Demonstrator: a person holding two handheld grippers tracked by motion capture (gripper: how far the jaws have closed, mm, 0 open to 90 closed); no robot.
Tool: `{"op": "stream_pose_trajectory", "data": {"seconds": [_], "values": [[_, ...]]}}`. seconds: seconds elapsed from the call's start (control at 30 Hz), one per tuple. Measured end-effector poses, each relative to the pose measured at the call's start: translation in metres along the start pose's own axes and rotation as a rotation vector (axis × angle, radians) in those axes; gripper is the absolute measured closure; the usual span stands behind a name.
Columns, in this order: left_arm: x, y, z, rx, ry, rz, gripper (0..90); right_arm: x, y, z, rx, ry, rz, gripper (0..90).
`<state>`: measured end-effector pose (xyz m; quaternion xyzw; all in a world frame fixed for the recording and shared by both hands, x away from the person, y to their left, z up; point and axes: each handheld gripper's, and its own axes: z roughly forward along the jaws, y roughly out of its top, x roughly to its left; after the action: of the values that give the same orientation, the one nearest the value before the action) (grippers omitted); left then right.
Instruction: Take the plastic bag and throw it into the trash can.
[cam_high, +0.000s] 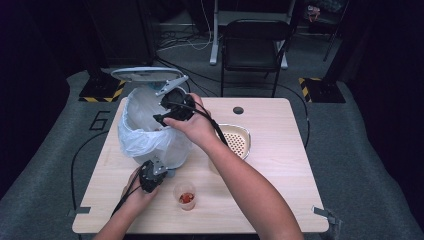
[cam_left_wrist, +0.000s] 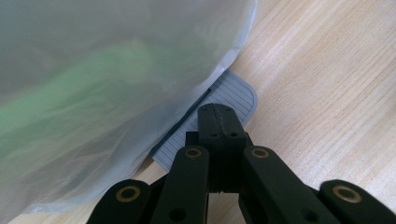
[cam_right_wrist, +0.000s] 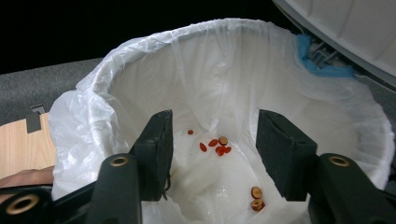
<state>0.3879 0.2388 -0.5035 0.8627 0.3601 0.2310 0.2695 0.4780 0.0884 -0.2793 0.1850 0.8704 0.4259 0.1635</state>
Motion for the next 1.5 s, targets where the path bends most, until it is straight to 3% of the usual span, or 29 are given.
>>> {"op": "stream_pose_trajectory", "data": {"seconds": [0.07,0.13,0.17,0.4,0.43,0.47,0.7,0.73,0.87,0.97,1.0,1.13,1.33,1.37,1.43,1.47,1.5], "values": [[0.002,0.001,0.0,0.007,-0.004,0.031,90.0,-0.001,-0.002,-0.006,-0.011,0.002,0.01,45.1],[0.002,0.001,0.0,0.006,-0.006,0.025,90.0,-0.001,-0.004,-0.014,-0.013,0.002,0.014,44.7],[0.0,0.0,0.0,0.003,0.001,0.001,90.0,-0.002,-0.005,-0.017,-0.018,0.003,0.008,44.3],[0.0,0.0,0.0,-0.001,0.001,-0.002,90.0,0.003,-0.021,-0.044,-0.022,0.014,0.005,37.8],[0.001,0.001,0.0,0.005,-0.006,0.022,90.0,0.004,-0.024,-0.048,-0.02,0.017,0.004,36.8],[-0.001,0.0,0.0,-0.007,0.009,-0.003,90.0,0.005,-0.026,-0.051,-0.024,0.015,0.001,36.5],[0.0,0.0,0.0,-0.005,0.004,-0.003,90.0,0.015,-0.044,-0.073,-0.055,0.018,-0.006,31.0],[0.001,0.0,0.001,-0.014,0.002,0.017,90.0,0.017,-0.047,-0.076,-0.054,0.021,-0.011,30.3],[0.0,-0.001,0.001,-0.016,0.012,-0.003,90.0,0.025,-0.064,-0.084,-0.055,0.032,0.002,26.6],[0.0,0.0,0.001,-0.008,0.005,0.016,90.0,0.03,-0.077,-0.086,-0.051,0.044,0.012,24.3],[-0.001,0.0,0.001,-0.01,0.012,-0.001,90.0,0.032,-0.084,-0.086,-0.049,0.051,0.017,22.6],[0.0,-0.001,0.001,-0.012,0.013,0.004,90.0,0.041,-0.104,-0.082,-0.034,0.067,0.028,18.4],[0.0,0.0,0.0,-0.005,0.003,0.003,90.0,0.059,-0.139,-0.065,0.02,0.091,0.015,15.8],[0.002,0.0,0.0,0.001,-0.003,0.032,90.0,0.062,-0.144,-0.061,0.028,0.099,0.017,15.7],[0.002,0.0,0.0,0.002,-0.004,0.03,90.0,0.066,-0.151,-0.055,0.039,0.116,0.019,15.2],[0.0,0.0,0.0,-0.005,0.003,0.004,90.0,0.069,-0.155,-0.052,0.044,0.12,0.007,15.0],[0.001,0.0,0.0,-0.005,0.007,0.013,90.0,0.071,-0.158,-0.05,0.046,0.126,0.006,14.9]]}}
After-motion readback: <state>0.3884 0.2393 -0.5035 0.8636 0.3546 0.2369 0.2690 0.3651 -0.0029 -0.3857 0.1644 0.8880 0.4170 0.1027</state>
